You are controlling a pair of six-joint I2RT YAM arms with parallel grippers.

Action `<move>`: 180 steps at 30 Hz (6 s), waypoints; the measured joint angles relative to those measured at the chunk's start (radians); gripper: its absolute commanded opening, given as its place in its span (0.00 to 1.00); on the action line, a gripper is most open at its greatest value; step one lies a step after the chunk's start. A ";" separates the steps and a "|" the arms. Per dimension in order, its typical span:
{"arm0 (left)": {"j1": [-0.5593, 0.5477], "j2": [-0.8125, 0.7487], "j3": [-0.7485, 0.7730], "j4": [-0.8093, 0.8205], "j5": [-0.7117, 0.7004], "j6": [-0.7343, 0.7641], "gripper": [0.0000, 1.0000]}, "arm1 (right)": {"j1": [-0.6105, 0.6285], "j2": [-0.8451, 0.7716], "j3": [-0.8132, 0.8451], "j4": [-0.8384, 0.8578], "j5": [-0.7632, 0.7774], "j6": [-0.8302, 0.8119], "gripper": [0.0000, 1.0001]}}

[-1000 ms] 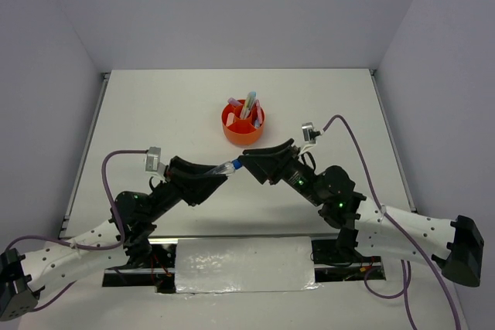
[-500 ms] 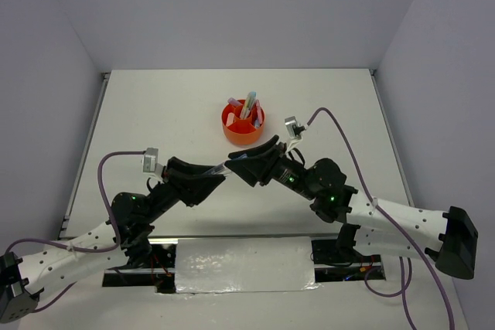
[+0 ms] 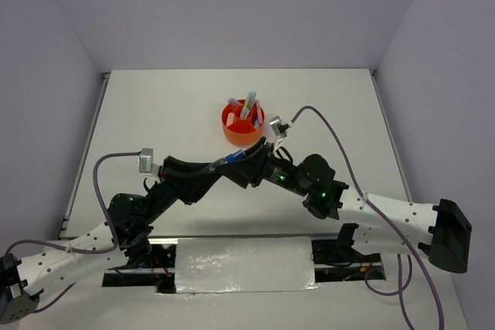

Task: Sort the stationery into containers
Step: Place the stationery in the storage box, then reset both arms

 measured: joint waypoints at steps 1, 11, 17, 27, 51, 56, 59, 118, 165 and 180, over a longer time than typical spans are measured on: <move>0.000 0.000 0.000 0.000 -0.003 0.001 0.00 | 0.000 0.004 0.000 0.001 0.000 0.005 0.48; 0.000 -0.007 0.000 -0.011 -0.008 0.005 0.00 | 0.002 -0.020 -0.011 0.005 0.031 -0.012 0.45; -0.002 -0.008 0.000 -0.008 0.003 0.004 0.01 | 0.005 -0.047 -0.012 -0.020 0.043 -0.054 0.00; -0.002 -0.006 0.001 -0.040 -0.015 0.010 0.99 | 0.005 -0.060 -0.012 -0.054 0.061 -0.109 0.00; 0.143 0.422 0.674 -1.678 -0.639 -0.057 0.99 | -0.232 0.341 0.526 -0.834 0.572 -0.463 0.00; 0.269 0.446 0.662 -1.671 -0.541 0.015 0.99 | -0.237 0.413 0.570 -0.853 0.587 -0.495 0.00; 0.311 0.414 0.666 -1.672 -0.514 0.055 0.99 | -0.251 0.429 0.570 -0.852 0.585 -0.504 0.00; 0.382 0.179 0.646 -1.647 -0.578 0.156 0.99 | -0.358 0.470 0.386 -0.542 0.401 -0.635 0.00; 0.536 0.130 0.645 -1.650 -0.602 0.173 0.99 | -0.360 -0.299 0.219 -1.015 0.468 -0.511 1.00; 0.532 -0.071 0.608 -1.619 -0.554 0.179 0.99 | -0.360 -0.678 0.150 -1.396 0.514 -0.389 1.00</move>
